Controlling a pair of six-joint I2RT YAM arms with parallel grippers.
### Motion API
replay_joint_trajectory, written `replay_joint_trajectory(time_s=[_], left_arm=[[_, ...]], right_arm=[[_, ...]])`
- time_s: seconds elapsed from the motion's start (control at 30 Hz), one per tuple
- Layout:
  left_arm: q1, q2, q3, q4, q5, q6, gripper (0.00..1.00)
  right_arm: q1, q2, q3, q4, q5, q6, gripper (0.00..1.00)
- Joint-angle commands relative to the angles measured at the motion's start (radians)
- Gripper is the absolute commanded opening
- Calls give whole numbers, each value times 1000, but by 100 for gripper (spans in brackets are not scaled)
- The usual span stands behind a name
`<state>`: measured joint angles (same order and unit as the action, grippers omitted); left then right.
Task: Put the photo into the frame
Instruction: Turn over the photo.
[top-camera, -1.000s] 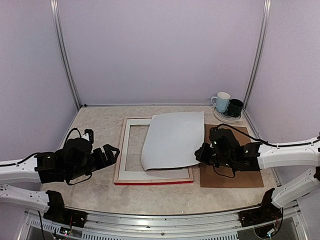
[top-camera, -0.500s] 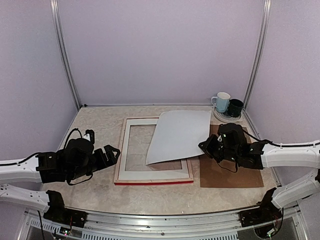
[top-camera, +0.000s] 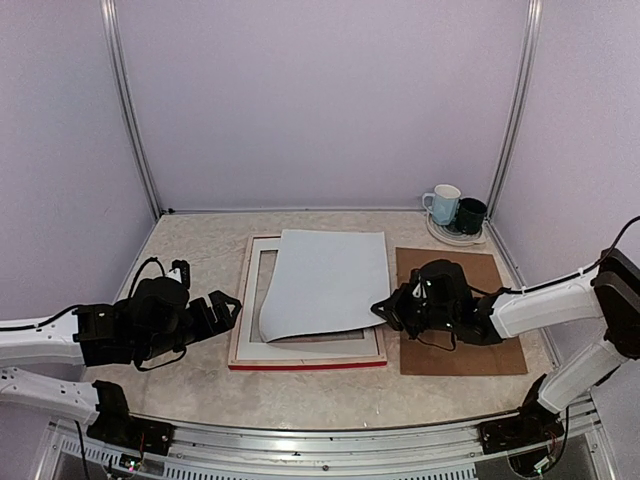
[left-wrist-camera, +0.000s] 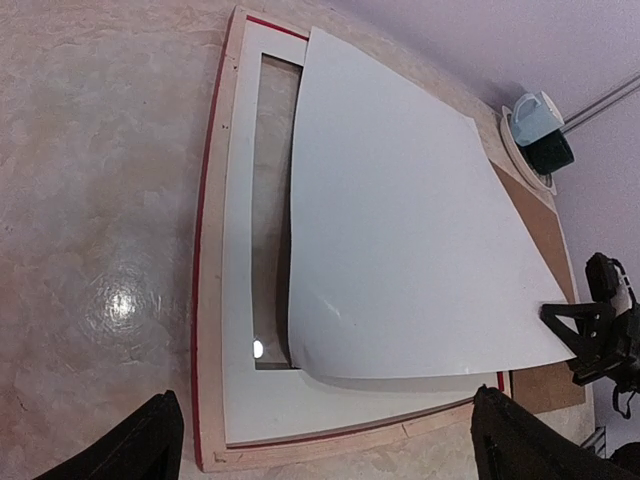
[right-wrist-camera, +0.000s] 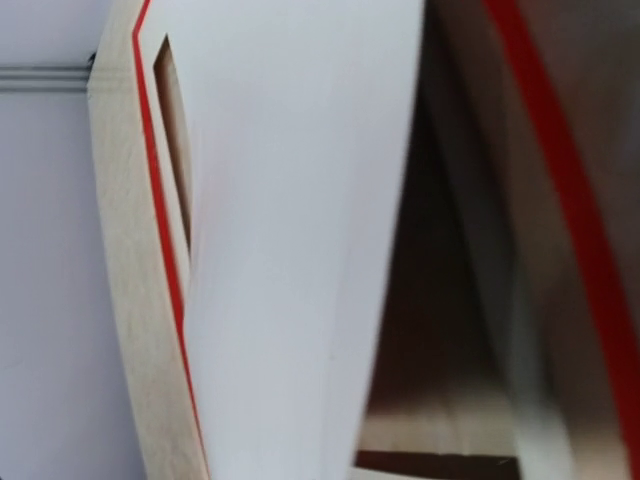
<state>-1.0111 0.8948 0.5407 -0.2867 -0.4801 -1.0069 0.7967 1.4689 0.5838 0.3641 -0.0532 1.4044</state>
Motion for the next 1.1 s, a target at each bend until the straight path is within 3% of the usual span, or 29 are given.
replay_joint_trajectory(time_s=[0.0, 0.7, 1.07], left_arm=[[-4, -2, 7, -3, -20, -7, 99], [-3, 6, 17, -7, -14, -7, 99], [-4, 13, 28, -5, -14, -3, 99]], right_arm=[[-7, 64, 40, 89, -85, 28, 0], [-47, 187, 69, 382, -210, 132, 0], [-93, 156, 109, 344, -220, 93, 0]])
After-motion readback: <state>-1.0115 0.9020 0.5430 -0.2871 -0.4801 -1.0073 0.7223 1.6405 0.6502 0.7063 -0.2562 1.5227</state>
